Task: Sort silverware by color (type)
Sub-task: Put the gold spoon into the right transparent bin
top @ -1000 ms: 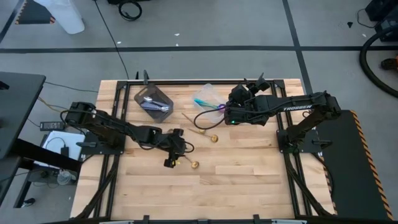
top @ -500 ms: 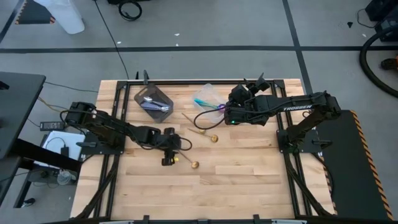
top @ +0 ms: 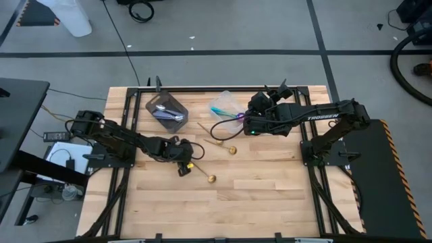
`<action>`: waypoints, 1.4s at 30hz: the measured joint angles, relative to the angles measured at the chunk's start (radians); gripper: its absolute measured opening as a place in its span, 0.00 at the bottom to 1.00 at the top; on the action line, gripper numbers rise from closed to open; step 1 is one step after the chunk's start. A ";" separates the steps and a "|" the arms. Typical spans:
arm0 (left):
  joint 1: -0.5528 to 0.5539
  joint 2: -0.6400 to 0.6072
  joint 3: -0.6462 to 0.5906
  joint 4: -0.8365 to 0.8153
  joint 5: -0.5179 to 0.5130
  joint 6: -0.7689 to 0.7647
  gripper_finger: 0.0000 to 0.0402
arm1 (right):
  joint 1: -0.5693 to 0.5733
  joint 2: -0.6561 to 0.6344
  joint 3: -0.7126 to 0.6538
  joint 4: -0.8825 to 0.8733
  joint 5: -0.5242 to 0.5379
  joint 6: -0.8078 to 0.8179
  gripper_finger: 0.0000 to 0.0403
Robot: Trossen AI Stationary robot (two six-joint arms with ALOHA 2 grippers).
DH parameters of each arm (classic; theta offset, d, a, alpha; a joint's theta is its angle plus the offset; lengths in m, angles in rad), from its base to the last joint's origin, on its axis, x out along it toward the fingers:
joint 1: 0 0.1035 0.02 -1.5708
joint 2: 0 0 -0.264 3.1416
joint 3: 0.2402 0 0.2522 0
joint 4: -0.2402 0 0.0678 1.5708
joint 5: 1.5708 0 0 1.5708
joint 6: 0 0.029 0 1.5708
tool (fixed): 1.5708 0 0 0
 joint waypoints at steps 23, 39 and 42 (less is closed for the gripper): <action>-0.008 -0.003 0.001 -0.132 -0.095 -0.213 0.41 | 0.000 0.000 0.000 0.001 -0.006 -0.007 0.34; -0.011 0.075 0.010 -0.173 -0.063 -0.208 0.31 | 0.000 0.000 0.000 0.004 -0.006 -0.007 0.34; -0.011 0.067 0.006 -0.163 -0.054 -0.179 0.21 | 0.000 0.000 0.000 0.004 -0.006 -0.007 0.34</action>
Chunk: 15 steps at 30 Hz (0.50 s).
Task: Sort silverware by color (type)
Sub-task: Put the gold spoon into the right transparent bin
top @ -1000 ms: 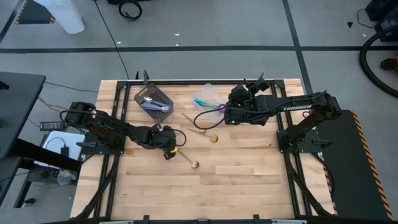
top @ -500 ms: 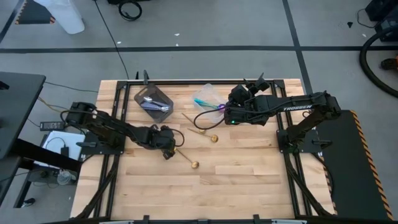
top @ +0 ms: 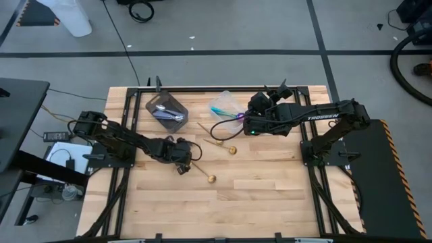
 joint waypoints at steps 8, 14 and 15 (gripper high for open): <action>0.001 -0.001 -0.001 0.006 -0.007 0.112 0.04 | 0.000 0.000 0.000 0.004 -0.008 0.000 0.34; -0.012 -0.036 0.031 -0.019 -0.050 0.234 0.04 | 0.000 0.000 0.000 0.004 -0.026 -0.001 0.34; -0.018 -0.045 0.041 -0.020 -0.070 0.264 0.04 | 0.000 0.000 0.000 0.005 -0.027 -0.005 0.34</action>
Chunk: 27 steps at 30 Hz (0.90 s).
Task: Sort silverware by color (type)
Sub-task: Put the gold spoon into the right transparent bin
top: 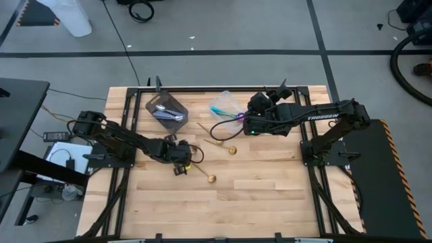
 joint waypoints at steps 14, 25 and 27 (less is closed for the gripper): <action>-0.079 -0.027 0.097 0.089 -0.275 0.437 0.04 | -0.003 0.030 0.000 0.257 -0.277 -0.260 0.34; -0.153 -0.028 0.098 0.204 -0.438 0.848 0.04 | -0.037 0.061 -0.067 0.735 -0.733 -0.616 0.34; -0.163 -0.028 0.097 0.221 -0.444 0.921 0.04 | -0.044 0.061 -0.068 0.779 -0.771 -0.618 0.34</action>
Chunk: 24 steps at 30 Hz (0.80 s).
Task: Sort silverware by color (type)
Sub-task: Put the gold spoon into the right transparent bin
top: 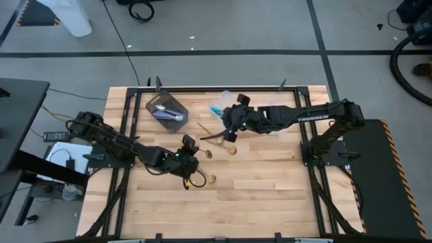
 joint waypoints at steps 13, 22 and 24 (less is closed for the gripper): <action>-0.012 -0.001 0.000 0.186 -0.019 0.609 0.04 | -0.086 0.000 0.000 0.042 -0.279 0.233 0.34; 0.010 -0.002 0.000 0.334 0.011 1.040 0.04 | -0.106 0.010 0.001 0.044 -0.441 0.381 0.34; 0.018 -0.002 0.000 0.376 0.028 1.110 0.04 | -0.099 0.017 0.001 0.042 -0.441 0.398 0.34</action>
